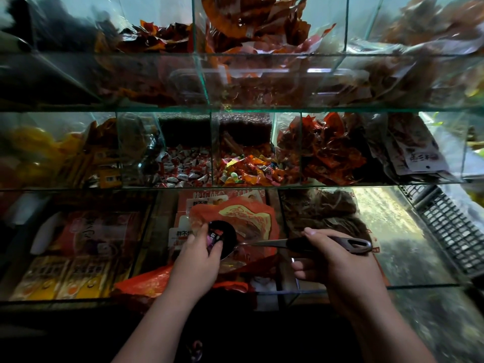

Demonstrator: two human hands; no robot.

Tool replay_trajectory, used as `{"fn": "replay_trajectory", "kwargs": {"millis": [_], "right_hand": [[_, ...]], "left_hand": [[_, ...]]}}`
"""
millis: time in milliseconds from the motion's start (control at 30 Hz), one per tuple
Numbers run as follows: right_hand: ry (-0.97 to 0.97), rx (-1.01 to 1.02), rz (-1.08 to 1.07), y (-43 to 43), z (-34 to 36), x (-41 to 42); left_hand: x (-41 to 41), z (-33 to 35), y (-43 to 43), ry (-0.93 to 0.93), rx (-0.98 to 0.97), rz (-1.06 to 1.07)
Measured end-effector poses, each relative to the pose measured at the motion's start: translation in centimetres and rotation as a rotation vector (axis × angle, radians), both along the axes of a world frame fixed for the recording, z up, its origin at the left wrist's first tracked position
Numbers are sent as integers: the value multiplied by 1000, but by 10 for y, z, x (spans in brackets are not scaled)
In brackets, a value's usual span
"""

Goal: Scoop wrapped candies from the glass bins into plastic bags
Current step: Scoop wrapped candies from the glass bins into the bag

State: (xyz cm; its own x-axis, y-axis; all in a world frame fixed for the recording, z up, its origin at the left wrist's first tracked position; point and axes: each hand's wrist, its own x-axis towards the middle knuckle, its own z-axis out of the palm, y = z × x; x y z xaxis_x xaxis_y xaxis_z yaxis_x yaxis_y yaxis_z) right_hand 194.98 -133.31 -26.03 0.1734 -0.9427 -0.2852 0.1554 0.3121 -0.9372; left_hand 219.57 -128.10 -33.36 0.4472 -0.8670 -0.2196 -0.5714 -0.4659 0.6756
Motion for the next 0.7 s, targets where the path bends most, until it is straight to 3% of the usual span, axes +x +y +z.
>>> {"fn": "replay_trajectory", "kwargs": {"millis": [233, 467, 700], "right_hand": [[-3, -68, -43, 13, 16, -1], [10, -65, -66, 16, 29, -10], [20, -110, -65, 24, 40, -15]], "left_hand": [[-5, 1, -6, -107, 89, -14], [-9, 1, -1, -45, -30, 13], [-16, 0, 3, -275, -100, 16]]}}
